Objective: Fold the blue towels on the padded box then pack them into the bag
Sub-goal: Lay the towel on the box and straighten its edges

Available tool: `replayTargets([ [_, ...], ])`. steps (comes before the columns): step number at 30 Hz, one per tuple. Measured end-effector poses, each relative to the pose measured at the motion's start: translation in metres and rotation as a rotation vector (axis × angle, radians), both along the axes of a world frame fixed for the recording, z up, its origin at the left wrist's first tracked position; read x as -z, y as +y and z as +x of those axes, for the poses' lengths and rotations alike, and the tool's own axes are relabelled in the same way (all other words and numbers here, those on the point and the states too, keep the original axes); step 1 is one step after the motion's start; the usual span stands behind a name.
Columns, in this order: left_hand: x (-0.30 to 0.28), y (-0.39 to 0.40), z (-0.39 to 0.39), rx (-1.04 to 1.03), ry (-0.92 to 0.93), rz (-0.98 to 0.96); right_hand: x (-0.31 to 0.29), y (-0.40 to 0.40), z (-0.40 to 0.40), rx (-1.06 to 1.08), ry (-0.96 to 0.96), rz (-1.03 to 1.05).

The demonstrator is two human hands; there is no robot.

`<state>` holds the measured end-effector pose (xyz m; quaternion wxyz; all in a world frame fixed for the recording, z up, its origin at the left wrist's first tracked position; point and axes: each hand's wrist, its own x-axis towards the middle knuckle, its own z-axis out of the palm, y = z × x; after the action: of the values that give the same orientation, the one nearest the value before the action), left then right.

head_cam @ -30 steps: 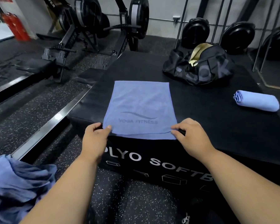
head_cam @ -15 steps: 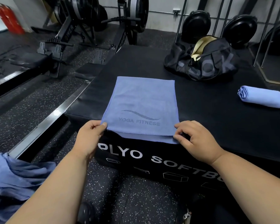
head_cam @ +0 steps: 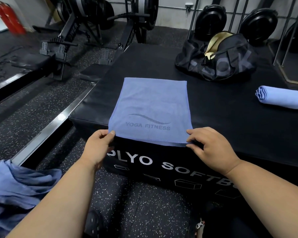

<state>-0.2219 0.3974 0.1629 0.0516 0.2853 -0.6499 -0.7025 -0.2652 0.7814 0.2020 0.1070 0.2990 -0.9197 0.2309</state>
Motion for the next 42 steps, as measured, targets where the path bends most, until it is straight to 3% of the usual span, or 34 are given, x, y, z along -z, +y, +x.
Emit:
replayTargets([
  [17, -0.003, 0.009, -0.008, -0.138, 0.009, 0.207, 0.010, 0.000, -0.001, -0.081, 0.181, 0.052],
  [28, -0.028, -0.006, 0.011, 0.031, -0.013, 0.289, 0.001, 0.006, -0.004, -0.108, 0.053, 0.052],
  [38, -0.058, -0.006, 0.022, 0.005, 0.024, 0.289, -0.002, 0.003, -0.001, -0.047, 0.036, 0.031],
  [42, -0.066, -0.003, 0.021, -0.021, 0.082, 0.286, -0.011, 0.003, 0.001, 0.026, -0.055, -0.025],
])
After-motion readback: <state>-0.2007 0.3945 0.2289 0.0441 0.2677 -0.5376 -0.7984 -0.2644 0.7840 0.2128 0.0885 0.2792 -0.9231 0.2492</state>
